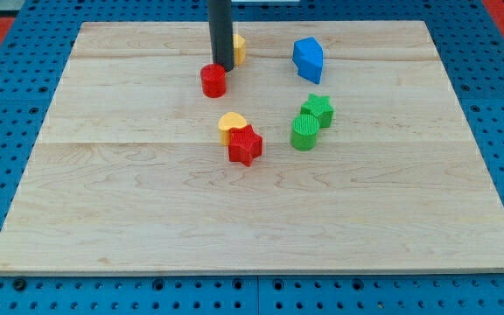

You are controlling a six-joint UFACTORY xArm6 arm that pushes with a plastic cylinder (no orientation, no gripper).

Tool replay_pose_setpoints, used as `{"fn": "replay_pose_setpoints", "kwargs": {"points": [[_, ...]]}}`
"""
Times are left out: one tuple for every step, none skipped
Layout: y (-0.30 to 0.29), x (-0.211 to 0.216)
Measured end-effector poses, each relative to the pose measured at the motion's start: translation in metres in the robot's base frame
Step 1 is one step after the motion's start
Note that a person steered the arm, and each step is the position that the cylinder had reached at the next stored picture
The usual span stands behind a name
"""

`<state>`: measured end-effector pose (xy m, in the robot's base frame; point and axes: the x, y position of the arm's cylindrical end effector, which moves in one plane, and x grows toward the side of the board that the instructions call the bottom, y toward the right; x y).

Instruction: Slightly push the green circle towards the bottom of the green star

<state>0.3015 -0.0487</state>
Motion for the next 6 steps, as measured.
{"fn": "replay_pose_setpoints", "kwargs": {"points": [[0.003,0.019],[-0.002,0.041],[0.000,0.053],[0.021,0.061],[0.035,0.080],[0.050,0.102]]}}
